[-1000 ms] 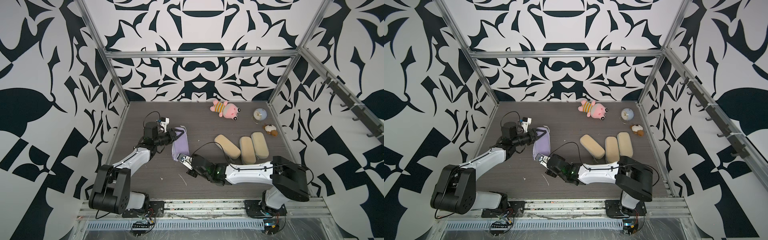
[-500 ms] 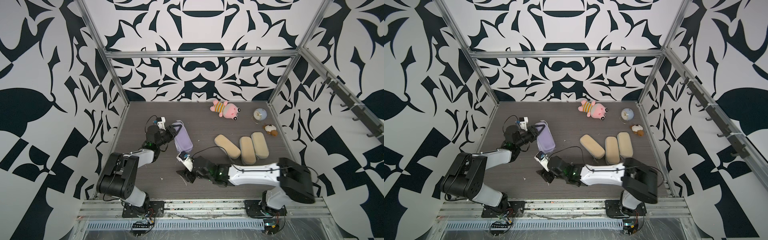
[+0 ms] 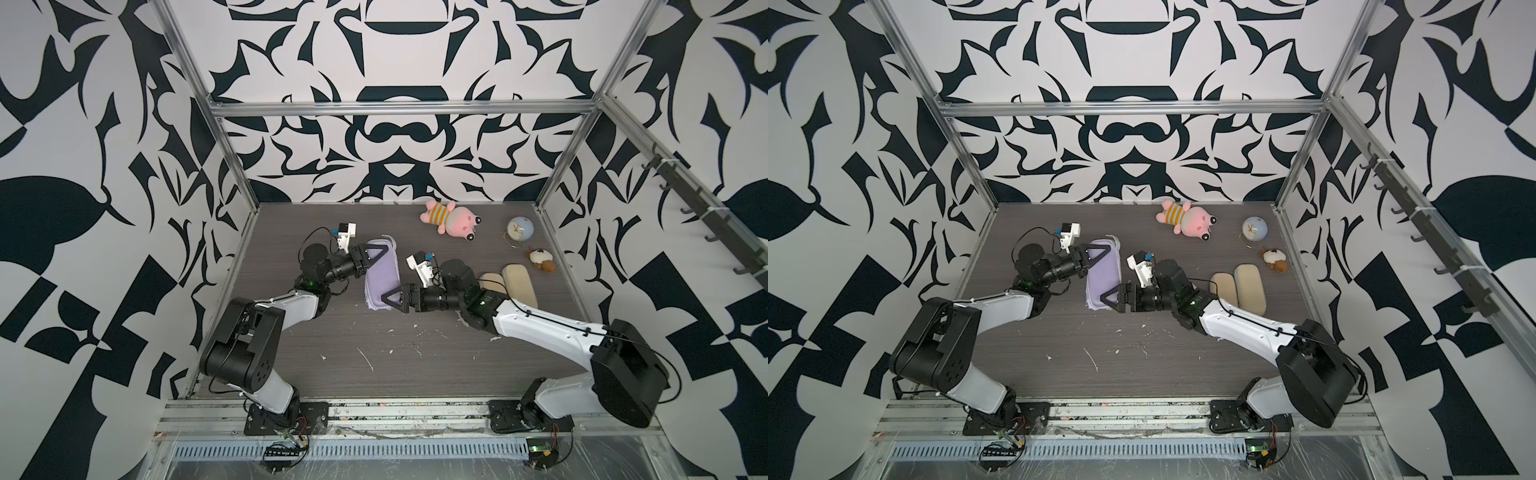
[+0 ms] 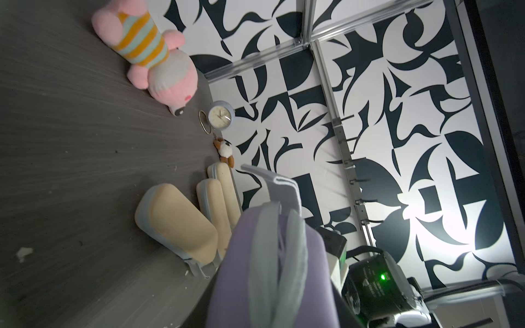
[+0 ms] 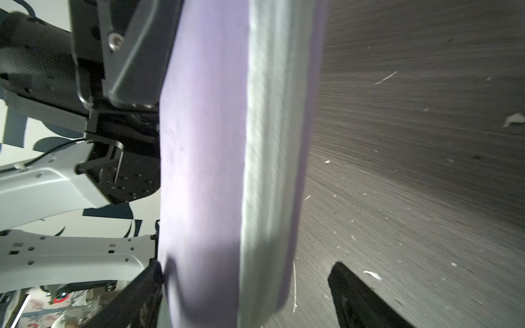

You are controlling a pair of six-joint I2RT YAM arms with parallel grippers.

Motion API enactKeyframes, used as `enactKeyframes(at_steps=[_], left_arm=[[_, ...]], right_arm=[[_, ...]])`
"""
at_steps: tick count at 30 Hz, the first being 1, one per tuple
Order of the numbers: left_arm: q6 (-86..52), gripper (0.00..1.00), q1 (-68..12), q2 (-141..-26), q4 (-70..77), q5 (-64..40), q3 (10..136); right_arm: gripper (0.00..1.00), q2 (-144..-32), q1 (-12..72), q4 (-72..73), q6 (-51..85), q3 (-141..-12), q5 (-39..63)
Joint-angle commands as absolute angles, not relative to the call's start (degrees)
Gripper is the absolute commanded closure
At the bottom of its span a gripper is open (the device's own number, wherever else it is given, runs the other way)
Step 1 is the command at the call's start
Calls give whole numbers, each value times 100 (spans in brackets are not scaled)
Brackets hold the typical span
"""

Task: Put umbrellas into zippered umbrella sleeves
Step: Place the umbrella sleeve at the center of the board.

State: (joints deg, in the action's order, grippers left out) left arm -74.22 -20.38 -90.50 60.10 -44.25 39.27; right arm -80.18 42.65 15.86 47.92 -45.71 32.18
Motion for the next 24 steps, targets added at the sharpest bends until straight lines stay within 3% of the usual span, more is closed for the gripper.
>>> enactKeyframes(at_steps=[1, 3, 5, 7, 9, 10, 11, 14, 16, 20, 24], left_arm=[[-7617, 72, -2306, -8927, 6259, -4641, 4030], [-7610, 66, -2560, -8957, 6163, -4530, 3955], [-7620, 57, -2712, -8952, 5931, -4359, 3887], [-7612, 39, -2665, -8835, 5728, -4209, 3788], [-7509, 18, -2388, -8447, 5289, -3935, 3573], [-7415, 10, -2144, -8121, 4735, -3739, 3433], [-7184, 8, -1911, -7744, 3953, -3538, 3324], [-6007, 5, -1780, -6492, 875, -2500, 3393], [-5766, 7, -1940, -6095, -136, -2154, 3341], [-5785, 12, -2311, -5682, -859, -1660, 2956], [-5282, 0, -2449, -5584, -1691, -995, 3138]], right_arm=[[13, -8052, 4172, 2694, 5463, -4537, 3529], [25, -8191, 4157, 3045, 5590, -4517, 3535], [53, -8416, 4167, 3364, 5823, -4476, 3590], [74, -8511, 4152, 3812, 6252, -4132, 3318], [82, -8536, 4166, 4176, 6591, -3772, 3025], [84, -8497, 4179, 4277, 6703, -3614, 2812], [84, -8415, 4221, 4323, 6763, -3481, 2561], [87, -8253, 4420, 3746, 6800, -3381, 1875], [86, -8299, 4595, 3397, 6820, -3405, 1594], [82, -8872, 4784, 2766, 6622, -3701, 1523], [73, -9295, 4742, 2416, 6473, -3911, 1660]])
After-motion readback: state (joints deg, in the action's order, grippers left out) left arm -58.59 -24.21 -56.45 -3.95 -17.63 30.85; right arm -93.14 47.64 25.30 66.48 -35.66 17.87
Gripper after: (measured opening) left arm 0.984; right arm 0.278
